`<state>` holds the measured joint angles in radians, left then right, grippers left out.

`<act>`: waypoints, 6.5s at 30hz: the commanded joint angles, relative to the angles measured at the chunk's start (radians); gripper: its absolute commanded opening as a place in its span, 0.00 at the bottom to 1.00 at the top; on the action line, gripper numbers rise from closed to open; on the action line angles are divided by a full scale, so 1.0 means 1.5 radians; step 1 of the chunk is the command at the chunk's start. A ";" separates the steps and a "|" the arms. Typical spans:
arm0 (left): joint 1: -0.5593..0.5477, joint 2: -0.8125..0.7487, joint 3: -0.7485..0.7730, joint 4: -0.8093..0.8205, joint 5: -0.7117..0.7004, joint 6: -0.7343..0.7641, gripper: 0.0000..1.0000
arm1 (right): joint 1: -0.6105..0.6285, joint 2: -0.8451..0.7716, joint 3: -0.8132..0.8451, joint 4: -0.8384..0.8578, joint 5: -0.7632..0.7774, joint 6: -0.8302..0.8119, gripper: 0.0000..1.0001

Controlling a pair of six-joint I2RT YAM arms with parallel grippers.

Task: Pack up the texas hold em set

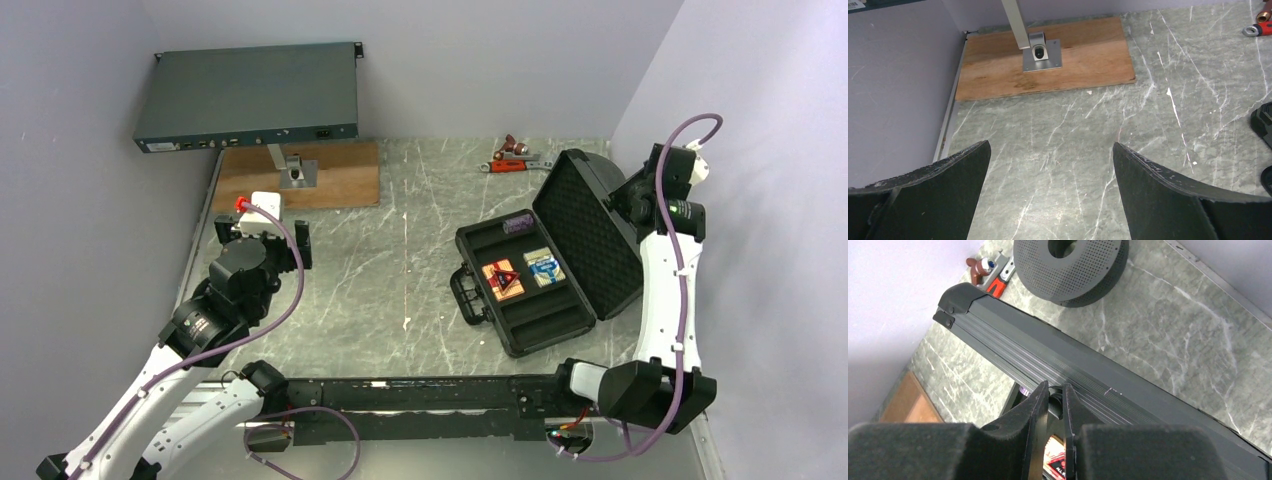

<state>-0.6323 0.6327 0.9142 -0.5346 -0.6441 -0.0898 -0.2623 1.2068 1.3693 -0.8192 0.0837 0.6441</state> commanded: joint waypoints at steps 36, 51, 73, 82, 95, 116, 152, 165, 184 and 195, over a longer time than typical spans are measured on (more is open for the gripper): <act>0.001 0.005 -0.001 0.024 -0.008 0.009 0.99 | 0.127 -0.042 -0.067 0.011 -0.186 -0.019 0.27; 0.001 0.005 -0.001 0.025 -0.010 0.009 0.99 | 0.202 -0.023 -0.058 0.113 -0.338 -0.010 0.32; 0.001 0.034 0.000 0.022 0.004 0.007 0.99 | 0.332 -0.016 -0.160 0.042 -0.027 -0.072 0.38; 0.001 0.053 -0.003 0.030 0.044 0.012 0.97 | 0.332 -0.041 -0.253 0.060 0.004 -0.072 0.32; 0.001 0.112 -0.008 0.060 0.302 0.044 0.97 | 0.332 -0.022 -0.381 0.155 -0.126 -0.061 0.27; -0.001 0.317 -0.035 0.174 0.521 -0.160 0.84 | 0.331 -0.012 -0.462 0.186 -0.086 -0.049 0.24; -0.124 0.677 -0.039 0.472 0.580 -0.249 0.31 | 0.332 -0.027 -0.503 0.204 -0.121 -0.039 0.24; -0.140 0.739 -0.004 0.491 0.596 -0.261 0.27 | 0.332 -0.036 -0.530 0.215 -0.110 -0.015 0.25; -0.172 0.799 0.040 0.496 0.603 -0.273 0.19 | 0.332 -0.029 -0.530 0.215 -0.109 -0.020 0.25; -0.180 0.814 0.062 0.489 0.603 -0.273 0.12 | 0.332 -0.028 -0.530 0.217 -0.110 -0.020 0.25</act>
<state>-0.8944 1.8442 0.9691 0.1741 0.2405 -0.4923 0.2287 1.1049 0.6525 -0.2665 -0.0776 0.6231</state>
